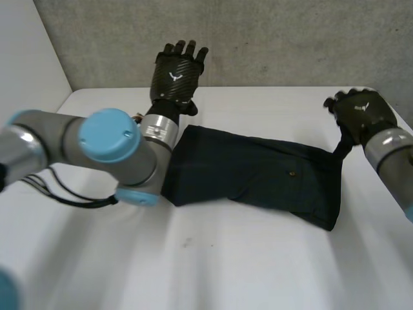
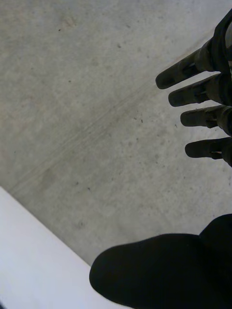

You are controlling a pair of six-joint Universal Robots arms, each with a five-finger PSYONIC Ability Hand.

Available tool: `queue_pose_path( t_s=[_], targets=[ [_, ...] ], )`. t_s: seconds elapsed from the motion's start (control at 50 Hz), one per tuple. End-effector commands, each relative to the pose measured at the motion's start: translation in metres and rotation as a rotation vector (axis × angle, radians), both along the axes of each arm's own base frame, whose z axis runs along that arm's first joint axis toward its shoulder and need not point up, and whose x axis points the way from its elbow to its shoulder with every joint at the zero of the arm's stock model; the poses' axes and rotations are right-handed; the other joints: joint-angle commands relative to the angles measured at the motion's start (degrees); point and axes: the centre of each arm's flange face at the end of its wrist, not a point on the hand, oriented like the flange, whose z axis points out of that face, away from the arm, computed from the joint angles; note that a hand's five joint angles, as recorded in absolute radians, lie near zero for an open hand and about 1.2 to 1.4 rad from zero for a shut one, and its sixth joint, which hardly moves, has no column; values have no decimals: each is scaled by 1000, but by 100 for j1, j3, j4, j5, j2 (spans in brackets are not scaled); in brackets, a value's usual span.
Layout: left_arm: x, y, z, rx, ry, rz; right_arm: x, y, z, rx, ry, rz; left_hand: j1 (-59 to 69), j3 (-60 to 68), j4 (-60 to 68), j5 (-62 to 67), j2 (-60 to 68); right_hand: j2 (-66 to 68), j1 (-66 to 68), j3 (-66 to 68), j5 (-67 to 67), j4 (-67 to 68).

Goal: Fold the shorts.

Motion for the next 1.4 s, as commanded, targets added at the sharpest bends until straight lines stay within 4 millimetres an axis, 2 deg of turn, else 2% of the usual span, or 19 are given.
queue_pose_path(
  t_s=[0.02, 0.2, 0.26, 0.28, 0.36, 0.42, 0.48, 0.58, 0.72, 0.78, 0.86, 0.88, 0.92, 1.02, 1.1, 1.16, 1.24, 1.3, 1.4],
  targets=[
    [36, 52, -16, 289, -125, -8, -7, 45, -39, 324, -79, 44, 77, -34, 10, -81, 37, -298, -180, -203, -421, -351],
    [65, 89, -52, 615, -145, 49, -18, 36, -88, 271, -167, -17, 128, 17, 61, -30, 87, 180, 298, 275, 57, 127],
    [68, 90, -54, 610, -127, 55, -16, 30, -105, 300, -150, -16, 128, 17, 61, -30, 87, 1840, 1958, 1934, 1717, 1787],
    [68, 90, -55, 609, -123, 58, -16, 26, -109, 310, -145, -16, 128, 17, 61, -30, 87, 3429, 3546, 3523, 3306, 3376],
    [71, 85, -56, 590, -107, 78, -18, 21, -111, 331, -128, -24, 128, 17, 61, -30, 87, 6696, 6814, 6790, 6573, 6643],
    [72, 85, -52, 582, -100, 89, -22, 20, -110, 331, -113, -26, 128, 17, 61, -30, 87, 6702, 6820, 6797, 6579, 6649],
    [73, 86, -43, 563, -84, 89, -30, 15, -96, 287, -90, -34, 128, 17, 61, -30, 87, 6702, 6820, 6797, 6579, 6649],
    [78, 91, -31, 540, -65, 88, -48, 6, -40, 97, -8, -56, 111, 0, 44, -47, 71, 6702, 6820, 6797, 6579, 6649],
    [87, 100, -21, 527, -52, 95, -59, -4, -13, 47, 264, -27, 94, -17, 27, -64, 54, 6702, 6820, 6797, 6579, 6649],
    [89, 102, -19, 524, -50, 95, -44, -6, -3, 10, 398, 50, 61, -50, -6, -97, 20, 6702, 6820, 6797, 6579, 6649],
    [92, 100, -18, 522, -47, 103, 27, 13, 8, -111, 481, 269, 60, -50, -6, -97, 20, 6702, 6820, 6797, 6579, 6649],
    [91, 100, -18, 521, -46, 103, 55, 24, 11, -157, 493, 353, 60, -50, -6, -97, 20, 6702, 6820, 6797, 6579, 6649],
    [92, 99, -17, 520, -44, 107, 76, 33, 10, -192, 503, 424, 60, -50, -6, -97, 20, 6702, 6820, 6797, 6579, 6649],
    [93, 98, -14, 510, -38, 109, 122, 61, -9, -255, 574, 618, 60, -50, -6, -97, 20, 6702, 6820, 6797, 6579, 6649],
    [92, 97, -10, 497, -31, 107, 158, 112, -54, -241, 644, 925, 60, -50, -6, -97, 20, 6702, 6820, 6797, 6579, 6649],
    [91, 95, -6, 484, -23, 106, 162, 121, -66, -209, 643, 996, 44, -67, -23, -114, 3, 6375, 6493, 6469, 6252, 6322],
    [89, 85, 5, 449, -2, 110, 165, 118, -55, -178, 557, 968, 60, -51, -7, -97, 20, -298, -180, -203, -421, -351],
    [85, 75, 18, 409, 22, 108, 163, 105, -40, -115, 418, 896, 60, -50, -6, -97, 20, -298, -180, -203, -421, -351],
    [72, 56, 36, 351, 59, 89, 129, 69, 38, 9, -88, 621, 128, 17, 61, -30, 87, -298, -180, -203, -421, -351]
  ],
)
